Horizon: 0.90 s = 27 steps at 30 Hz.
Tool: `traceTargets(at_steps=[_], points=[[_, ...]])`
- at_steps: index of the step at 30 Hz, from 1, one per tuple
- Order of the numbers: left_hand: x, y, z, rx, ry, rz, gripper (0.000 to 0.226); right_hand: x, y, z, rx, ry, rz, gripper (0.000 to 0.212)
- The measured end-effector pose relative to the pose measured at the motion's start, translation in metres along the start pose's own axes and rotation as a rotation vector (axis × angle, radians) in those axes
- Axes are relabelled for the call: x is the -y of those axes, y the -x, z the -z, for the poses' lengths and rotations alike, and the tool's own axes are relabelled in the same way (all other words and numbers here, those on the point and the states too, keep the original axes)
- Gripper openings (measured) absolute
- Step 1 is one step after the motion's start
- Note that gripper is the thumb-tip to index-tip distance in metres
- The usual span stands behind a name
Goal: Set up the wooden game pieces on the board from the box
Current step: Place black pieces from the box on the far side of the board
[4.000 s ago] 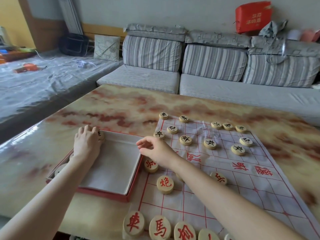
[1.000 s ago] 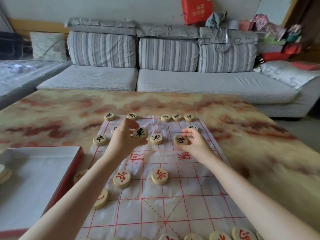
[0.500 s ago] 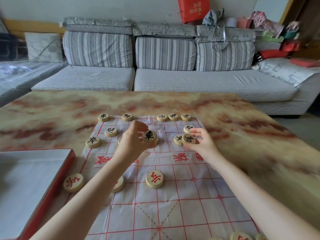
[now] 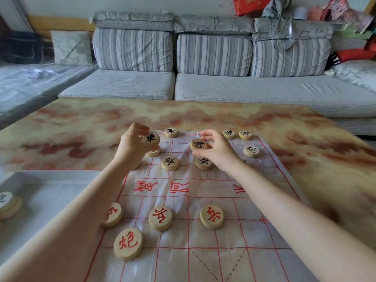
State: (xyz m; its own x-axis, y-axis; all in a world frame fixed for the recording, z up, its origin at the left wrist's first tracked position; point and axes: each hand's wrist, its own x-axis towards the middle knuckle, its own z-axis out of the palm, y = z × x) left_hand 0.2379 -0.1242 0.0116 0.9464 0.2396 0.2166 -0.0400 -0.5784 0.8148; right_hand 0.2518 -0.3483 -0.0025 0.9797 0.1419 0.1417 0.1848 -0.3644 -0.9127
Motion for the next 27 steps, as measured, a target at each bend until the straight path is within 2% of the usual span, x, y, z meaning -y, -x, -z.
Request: traceTargets(at_steps=[6,14,22,27], points=[[0.014,-0.004,0.010,-0.004,0.025,-0.001,0.057,0.019,-0.063,-0.054,0.051,0.141,0.052,0.060],[0.019,-0.011,0.017,0.001,0.006,-0.001,0.057,0.003,-0.134,-0.115,0.010,0.448,0.018,0.053],[0.028,-0.012,0.023,0.010,-0.013,-0.002,0.059,0.001,-0.144,-0.130,-0.019,0.563,0.060,0.050],[0.032,-0.009,0.027,0.005,-0.024,0.007,0.056,-0.004,-0.142,-0.137,-0.010,0.609,-0.011,0.054]])
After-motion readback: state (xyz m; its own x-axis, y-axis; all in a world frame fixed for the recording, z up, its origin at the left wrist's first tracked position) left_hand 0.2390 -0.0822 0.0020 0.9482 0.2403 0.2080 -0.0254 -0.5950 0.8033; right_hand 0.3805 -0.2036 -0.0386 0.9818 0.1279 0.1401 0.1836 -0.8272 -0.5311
